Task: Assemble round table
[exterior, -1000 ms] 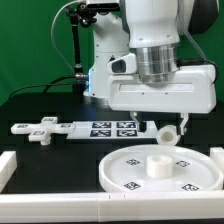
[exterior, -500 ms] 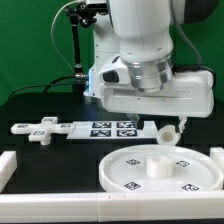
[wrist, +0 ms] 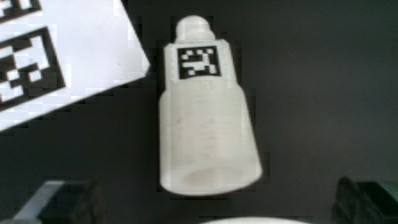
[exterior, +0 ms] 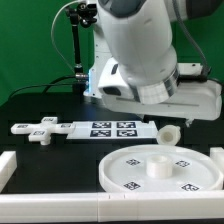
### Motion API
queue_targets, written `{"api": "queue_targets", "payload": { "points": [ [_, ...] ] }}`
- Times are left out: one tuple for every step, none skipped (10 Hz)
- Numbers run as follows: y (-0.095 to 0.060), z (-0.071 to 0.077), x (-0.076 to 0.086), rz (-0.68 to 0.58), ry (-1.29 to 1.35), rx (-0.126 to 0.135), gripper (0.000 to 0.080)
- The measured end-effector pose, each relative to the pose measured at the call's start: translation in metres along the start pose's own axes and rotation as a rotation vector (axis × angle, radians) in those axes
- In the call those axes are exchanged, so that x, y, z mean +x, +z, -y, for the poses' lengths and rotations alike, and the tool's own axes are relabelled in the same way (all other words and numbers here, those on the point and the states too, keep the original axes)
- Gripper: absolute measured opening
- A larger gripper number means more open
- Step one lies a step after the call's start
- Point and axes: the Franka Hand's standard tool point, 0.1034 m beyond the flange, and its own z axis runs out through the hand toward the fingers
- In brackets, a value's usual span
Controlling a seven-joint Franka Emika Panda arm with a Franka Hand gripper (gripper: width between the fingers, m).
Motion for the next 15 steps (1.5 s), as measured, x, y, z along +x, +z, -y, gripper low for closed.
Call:
{"api": "queue_targets", "payload": {
  "points": [
    [0.006,0.0,-0.002,0.053,-0.023,-0.011,0.0649],
    [0.012,0.0,-0.001,0.111,-0.06,-0.012,0.0649],
    [0.013,0.001,0.006,0.094,-0.087,-0.008,0.0649],
    [0.017,0.002,0.007,0.083,-0.116,-0.008,0.0649],
    [0.021,0.002,0.009,0.07,-0.139,-0.007,0.0649],
    [0.025,0.002,0.009,0.066,-0.14,-0.009,0.0649],
    [0.03,0.001,0.009,0.065,-0.137,-0.011,0.0649],
    [0.036,0.0,0.008,0.07,-0.135,-0.015,0.0649],
    [0.04,0.0,0.006,0.077,-0.121,-0.02,0.0649],
    [0.044,-0.001,0.005,0.084,-0.118,-0.023,0.0649],
    [0.048,-0.004,0.005,0.09,-0.114,-0.025,0.0649],
    [0.051,-0.005,0.005,0.091,-0.111,-0.026,0.0649],
    [0.052,-0.005,0.006,0.086,-0.111,-0.025,0.0649],
    [0.052,-0.005,0.006,0.086,-0.113,-0.026,0.0526],
    [0.053,-0.005,0.006,0.086,-0.114,-0.026,0.0403]
  ]
}}
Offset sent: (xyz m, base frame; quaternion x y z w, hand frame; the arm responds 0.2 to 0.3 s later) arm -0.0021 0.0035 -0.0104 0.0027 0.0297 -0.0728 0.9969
